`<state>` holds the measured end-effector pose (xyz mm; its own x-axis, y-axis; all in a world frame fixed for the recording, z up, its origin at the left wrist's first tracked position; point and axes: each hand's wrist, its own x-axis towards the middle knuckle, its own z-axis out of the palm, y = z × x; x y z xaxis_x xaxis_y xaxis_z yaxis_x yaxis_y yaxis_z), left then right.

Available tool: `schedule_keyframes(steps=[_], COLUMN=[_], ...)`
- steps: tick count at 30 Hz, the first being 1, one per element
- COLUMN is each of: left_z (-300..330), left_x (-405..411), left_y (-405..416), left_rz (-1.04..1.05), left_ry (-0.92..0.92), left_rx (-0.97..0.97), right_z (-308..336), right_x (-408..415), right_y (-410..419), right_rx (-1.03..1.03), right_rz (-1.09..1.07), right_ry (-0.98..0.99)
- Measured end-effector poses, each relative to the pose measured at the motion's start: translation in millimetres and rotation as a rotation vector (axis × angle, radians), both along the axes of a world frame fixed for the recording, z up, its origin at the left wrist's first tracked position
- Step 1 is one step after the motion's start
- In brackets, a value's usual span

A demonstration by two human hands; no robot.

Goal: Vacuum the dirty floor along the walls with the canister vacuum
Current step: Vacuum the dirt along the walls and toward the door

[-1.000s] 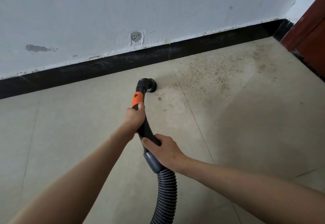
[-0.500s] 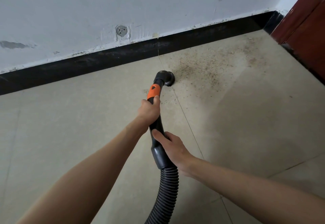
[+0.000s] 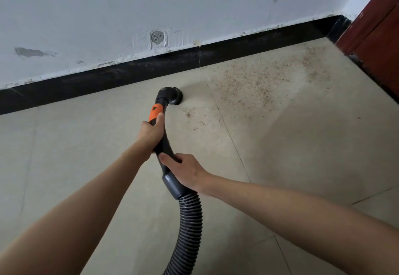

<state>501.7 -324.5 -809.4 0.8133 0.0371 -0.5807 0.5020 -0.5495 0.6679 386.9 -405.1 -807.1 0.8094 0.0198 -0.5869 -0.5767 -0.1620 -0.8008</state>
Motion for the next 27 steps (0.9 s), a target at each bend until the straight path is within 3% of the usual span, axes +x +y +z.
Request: schedule_keyframes(steps=[7,27], left_z=[-10.3,1.1], left_x=[-31.1,-64.3], left_y=[22.4,-56.5], left_rz=[-0.007,-0.198], left_ry=[-0.037,-0.054], left_rx=[0.047,0.143], right_z=[-3.7,2.2], right_x=[-31.3,-70.5], right_y=[19.2,-28.1], right_rx=[-0.024,0.114], right_rz=[0.072,-0.189], right_ry=[0.007,0.066])
